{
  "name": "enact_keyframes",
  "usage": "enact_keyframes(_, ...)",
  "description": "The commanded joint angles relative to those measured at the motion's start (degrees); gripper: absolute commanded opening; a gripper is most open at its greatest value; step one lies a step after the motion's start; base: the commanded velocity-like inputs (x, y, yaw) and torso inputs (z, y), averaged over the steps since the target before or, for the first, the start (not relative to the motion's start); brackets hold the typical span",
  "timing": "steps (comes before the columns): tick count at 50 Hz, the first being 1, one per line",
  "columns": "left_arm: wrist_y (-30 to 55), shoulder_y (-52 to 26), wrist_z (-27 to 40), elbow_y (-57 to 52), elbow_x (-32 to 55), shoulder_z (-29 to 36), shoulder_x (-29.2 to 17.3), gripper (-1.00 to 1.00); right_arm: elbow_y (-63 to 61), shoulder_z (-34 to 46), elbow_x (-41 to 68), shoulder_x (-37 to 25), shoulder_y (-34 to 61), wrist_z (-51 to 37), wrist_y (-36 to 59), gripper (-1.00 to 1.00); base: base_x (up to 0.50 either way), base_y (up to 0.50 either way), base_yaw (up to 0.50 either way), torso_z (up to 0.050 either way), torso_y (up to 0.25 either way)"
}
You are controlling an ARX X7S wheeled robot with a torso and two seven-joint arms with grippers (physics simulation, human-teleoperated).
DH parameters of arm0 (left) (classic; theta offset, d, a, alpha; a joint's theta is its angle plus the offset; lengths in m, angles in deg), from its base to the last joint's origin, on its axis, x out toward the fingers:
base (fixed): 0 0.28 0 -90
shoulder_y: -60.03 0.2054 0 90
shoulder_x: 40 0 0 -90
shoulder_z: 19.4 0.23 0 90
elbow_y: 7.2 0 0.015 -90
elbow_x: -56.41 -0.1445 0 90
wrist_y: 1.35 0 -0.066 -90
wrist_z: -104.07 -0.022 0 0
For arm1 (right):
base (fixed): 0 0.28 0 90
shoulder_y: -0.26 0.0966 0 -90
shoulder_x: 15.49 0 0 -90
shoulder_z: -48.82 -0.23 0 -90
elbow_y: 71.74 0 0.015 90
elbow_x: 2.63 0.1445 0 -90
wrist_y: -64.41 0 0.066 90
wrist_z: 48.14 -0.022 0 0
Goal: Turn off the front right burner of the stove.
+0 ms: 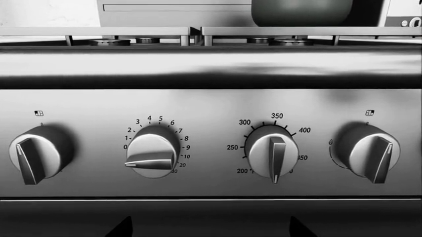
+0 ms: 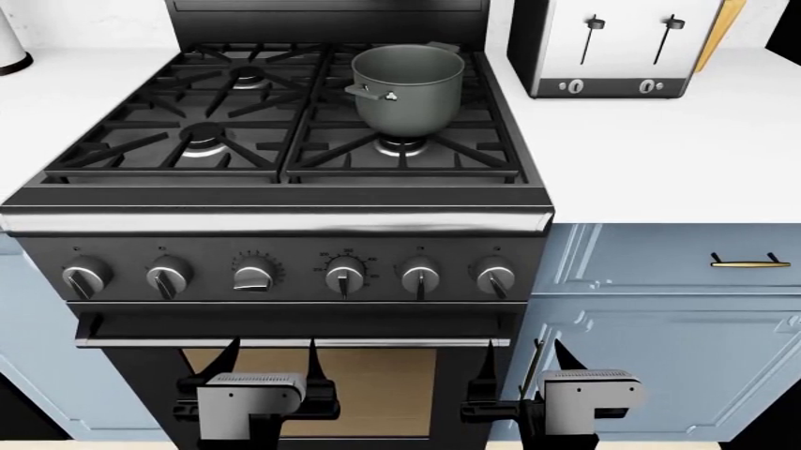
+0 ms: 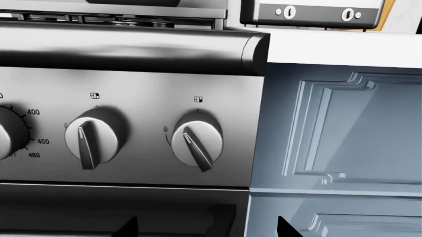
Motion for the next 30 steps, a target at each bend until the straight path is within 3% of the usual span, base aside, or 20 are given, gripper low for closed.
enact_keyframes(1,-0.17,0.13,0.38,-0.09,0.37,0.41,-0.42,1.0,-0.02,0.41,0.44,-0.36,0.0,-0.29,-0.21,1.0,0.01,0.0,0.0,0.0,0.0)
enact_keyframes(30,-0.3,-0.33,1.41,0.13,1.01,1.41,-1.08,1.0,0.08,1.4,1.29,-1.09,0.21,-1.1,-0.48,1.0,0.03,0.0,0.0,0.0,0.0)
